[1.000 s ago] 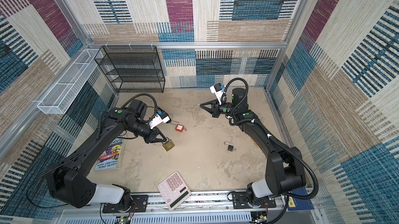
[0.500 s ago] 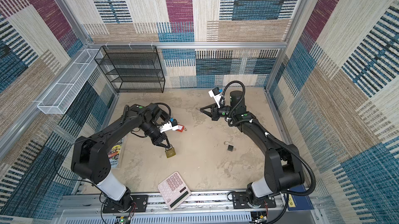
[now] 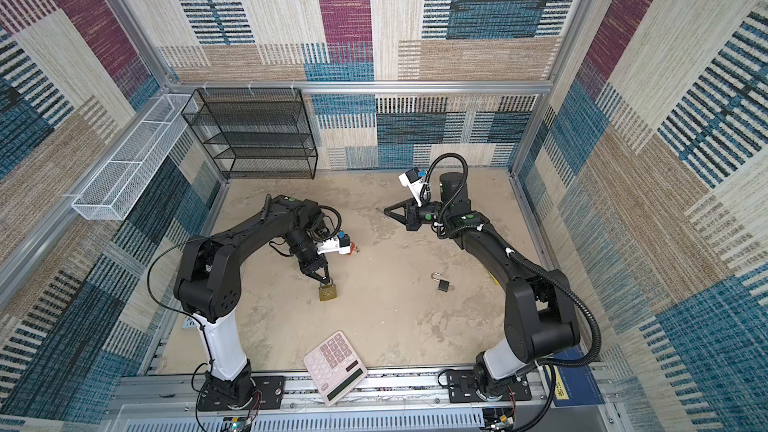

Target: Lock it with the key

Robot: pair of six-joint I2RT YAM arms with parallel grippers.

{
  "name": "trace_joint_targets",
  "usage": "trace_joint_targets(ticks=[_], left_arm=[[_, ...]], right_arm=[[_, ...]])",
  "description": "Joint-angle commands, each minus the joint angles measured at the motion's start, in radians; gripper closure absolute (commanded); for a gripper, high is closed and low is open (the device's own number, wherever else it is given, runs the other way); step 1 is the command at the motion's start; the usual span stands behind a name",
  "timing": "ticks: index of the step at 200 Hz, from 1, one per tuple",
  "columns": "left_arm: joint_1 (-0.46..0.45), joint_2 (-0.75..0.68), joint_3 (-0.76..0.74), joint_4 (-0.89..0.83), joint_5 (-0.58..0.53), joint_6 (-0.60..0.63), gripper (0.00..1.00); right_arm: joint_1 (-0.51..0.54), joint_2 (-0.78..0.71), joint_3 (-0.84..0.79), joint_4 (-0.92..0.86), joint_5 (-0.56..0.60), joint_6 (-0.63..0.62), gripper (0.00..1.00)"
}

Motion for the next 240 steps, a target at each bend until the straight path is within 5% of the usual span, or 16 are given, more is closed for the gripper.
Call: trace_joint_targets(ticks=[1, 110, 240], left_arm=[[0.0, 0.014, 0.012, -0.044, -0.026, 0.106, 1.0], [0.002, 0.095, 0.051, -0.03, -0.041, 0.215, 1.0], [0.009, 0.164, 0.06, 0.079, -0.06, 0.155, 0.95]], right_arm=[[0.0, 0.006, 0.012, 0.015, -0.008, 0.001, 1.0], [-0.001, 0.004, 0.037, -0.019, -0.025, -0.012, 1.0], [0.0, 0.015, 0.037, -0.033, -0.044, -0.024, 1.0]])
